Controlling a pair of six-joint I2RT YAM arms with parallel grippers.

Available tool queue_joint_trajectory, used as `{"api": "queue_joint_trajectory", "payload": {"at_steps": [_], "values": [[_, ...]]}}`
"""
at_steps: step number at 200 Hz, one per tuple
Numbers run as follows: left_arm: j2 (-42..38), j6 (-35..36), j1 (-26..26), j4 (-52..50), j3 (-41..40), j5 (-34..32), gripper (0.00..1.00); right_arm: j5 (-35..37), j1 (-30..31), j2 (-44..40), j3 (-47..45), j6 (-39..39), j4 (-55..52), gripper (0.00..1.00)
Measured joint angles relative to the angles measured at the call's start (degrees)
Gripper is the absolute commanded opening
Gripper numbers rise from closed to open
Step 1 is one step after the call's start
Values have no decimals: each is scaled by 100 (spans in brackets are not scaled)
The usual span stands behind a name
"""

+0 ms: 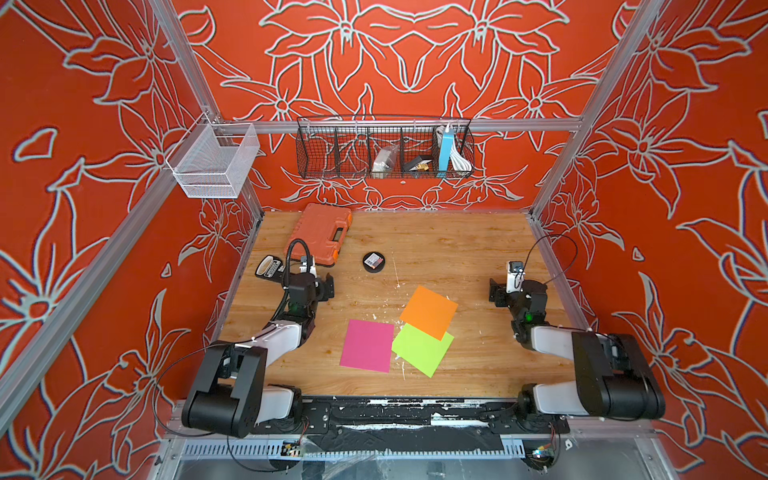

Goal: Fold the square paper diagonally
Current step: Fold the paper at the center of the board.

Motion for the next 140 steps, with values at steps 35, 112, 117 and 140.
{"api": "queue_joint_trajectory", "payload": {"at_steps": [35,112,117,140], "values": [[-501,-595,-358,-859,625,225,91,-96,105,-1532,734,584,-1585,69],[-74,-1722,-1419,-2271,1567,1733,83,-1700,179,-2297,1681,1878,-4933,55],[-42,-1744,-1519,-2317,1591,1794,82,-1788,179,-2302,1707,1908,-5086,55],[127,-1917,-1928,-2433,1687,2024,77,-2194,181,-2155,1941,1923,-5783,55]]}}
